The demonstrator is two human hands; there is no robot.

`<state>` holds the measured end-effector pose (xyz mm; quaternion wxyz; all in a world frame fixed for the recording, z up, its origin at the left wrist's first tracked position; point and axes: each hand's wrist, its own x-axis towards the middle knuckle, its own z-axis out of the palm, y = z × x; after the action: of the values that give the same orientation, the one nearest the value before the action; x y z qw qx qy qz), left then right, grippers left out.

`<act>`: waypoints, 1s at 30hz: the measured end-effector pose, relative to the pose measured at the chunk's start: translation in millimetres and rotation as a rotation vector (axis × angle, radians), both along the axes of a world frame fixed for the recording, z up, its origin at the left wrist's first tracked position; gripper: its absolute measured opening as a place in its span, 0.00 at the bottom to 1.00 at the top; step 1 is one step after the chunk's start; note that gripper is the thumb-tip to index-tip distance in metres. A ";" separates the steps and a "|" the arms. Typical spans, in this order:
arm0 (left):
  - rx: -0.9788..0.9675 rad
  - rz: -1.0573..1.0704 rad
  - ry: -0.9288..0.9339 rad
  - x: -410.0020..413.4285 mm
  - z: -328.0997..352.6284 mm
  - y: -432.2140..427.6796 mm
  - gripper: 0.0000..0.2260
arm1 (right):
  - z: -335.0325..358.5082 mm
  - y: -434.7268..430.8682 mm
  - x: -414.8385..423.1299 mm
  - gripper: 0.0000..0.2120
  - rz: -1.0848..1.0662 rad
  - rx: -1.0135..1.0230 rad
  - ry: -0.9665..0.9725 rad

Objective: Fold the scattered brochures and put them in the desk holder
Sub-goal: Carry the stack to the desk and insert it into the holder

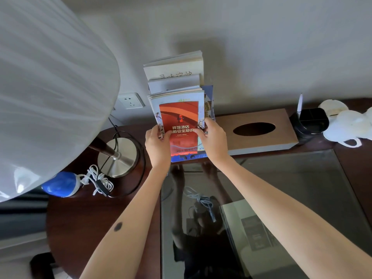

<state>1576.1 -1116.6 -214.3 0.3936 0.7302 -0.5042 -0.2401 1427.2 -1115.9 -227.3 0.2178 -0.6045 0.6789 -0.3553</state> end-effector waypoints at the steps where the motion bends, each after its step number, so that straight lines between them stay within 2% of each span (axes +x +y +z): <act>1: 0.003 0.001 -0.002 -1.3 -2.0 0.4 0.11 | -2.8 0.6 -0.9 0.14 0.005 0.013 0.003; 4: 0.008 0.009 -0.022 -4.1 -7.8 3.5 0.12 | -8.9 2.0 -2.2 0.17 0.032 0.039 0.031; 8: 0.024 0.026 0.027 -6.9 -11.1 5.5 0.17 | -12.7 1.3 -3.6 0.18 0.053 0.055 0.058; 16: 0.050 0.055 -0.056 -10.5 -18.0 10.5 0.13 | -18.3 0.5 -7.1 0.17 0.083 0.095 0.140; 25: 0.030 0.038 0.011 -19.6 -13.3 19.1 0.18 | -14.0 -0.6 -9.1 0.17 0.082 0.153 0.159; 30: 0.022 0.023 -0.003 -17.6 -8.5 18.8 0.14 | -9.9 -3.2 -10.9 0.15 0.083 0.174 0.159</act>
<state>1558.6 -1097.8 -222.7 0.3873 0.7407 -0.4938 -0.2399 1416.3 -1119.1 -237.2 0.2294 -0.6373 0.6965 -0.2368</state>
